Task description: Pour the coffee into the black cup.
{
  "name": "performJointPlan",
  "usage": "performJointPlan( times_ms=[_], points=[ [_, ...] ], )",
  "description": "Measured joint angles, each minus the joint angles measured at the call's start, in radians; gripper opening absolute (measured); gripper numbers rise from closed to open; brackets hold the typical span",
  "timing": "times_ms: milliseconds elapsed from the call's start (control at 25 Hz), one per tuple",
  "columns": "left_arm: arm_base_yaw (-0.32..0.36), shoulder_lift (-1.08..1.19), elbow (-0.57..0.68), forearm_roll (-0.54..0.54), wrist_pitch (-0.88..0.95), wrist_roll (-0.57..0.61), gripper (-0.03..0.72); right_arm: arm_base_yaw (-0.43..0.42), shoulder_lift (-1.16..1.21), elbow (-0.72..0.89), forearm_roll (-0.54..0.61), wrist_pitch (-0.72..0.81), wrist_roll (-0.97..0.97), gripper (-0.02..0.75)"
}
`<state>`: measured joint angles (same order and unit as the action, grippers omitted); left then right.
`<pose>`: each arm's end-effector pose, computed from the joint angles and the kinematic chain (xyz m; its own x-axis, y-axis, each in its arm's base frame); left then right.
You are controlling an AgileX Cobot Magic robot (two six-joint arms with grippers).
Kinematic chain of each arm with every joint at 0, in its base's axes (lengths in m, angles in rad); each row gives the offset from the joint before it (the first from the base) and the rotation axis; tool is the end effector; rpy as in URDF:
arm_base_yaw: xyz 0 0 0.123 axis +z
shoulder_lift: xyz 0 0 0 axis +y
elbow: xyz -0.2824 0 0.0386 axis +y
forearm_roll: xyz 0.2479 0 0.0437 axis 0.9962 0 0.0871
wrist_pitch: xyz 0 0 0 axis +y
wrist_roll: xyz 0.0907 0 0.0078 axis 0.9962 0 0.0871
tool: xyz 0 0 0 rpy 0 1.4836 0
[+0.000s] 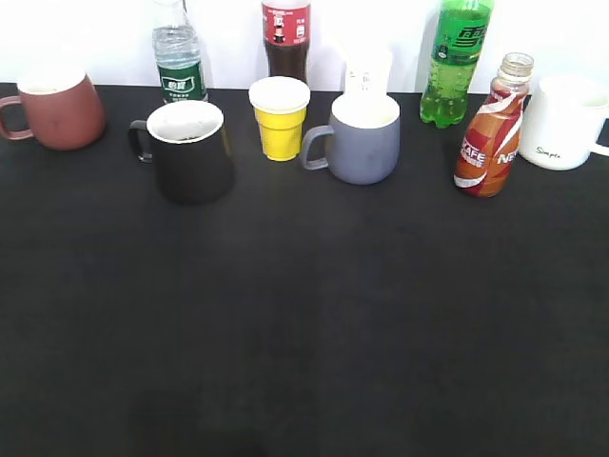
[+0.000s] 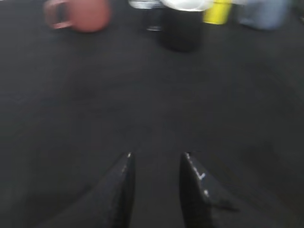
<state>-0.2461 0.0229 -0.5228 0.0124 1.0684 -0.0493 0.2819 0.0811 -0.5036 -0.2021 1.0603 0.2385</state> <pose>-0.0038 0.0020 0.2830 -0.4587 0.0706 -0.8858 0.2146 0.9761 -0.0334 0.0107 -0.0135 0.2795 -0.5085 -0.0055 -0.8610 -0.0600 0.9978 0.0290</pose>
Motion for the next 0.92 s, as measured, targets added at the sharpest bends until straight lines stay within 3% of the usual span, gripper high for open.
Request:
performJointPlan(
  times_ms=[120,200,320,920],
  points=[
    [0.111,-0.029,0.002,0.0,0.0,0.0,0.251,-0.166,-0.082,0.0,-0.001,-0.001,-0.001,0.555],
    [0.158,-0.03,0.003,-0.001,0.0,0.0,0.251,-0.23,-0.09,0.001,-0.001,0.0,-0.001,0.555],
    [0.195,-0.03,0.003,0.001,0.0,0.0,0.251,-0.251,-0.09,0.001,-0.001,-0.001,-0.001,0.555],
    [0.197,-0.03,0.003,0.0,0.0,0.0,0.239,-0.252,-0.09,0.001,0.0,-0.002,-0.001,0.555]
  ],
)
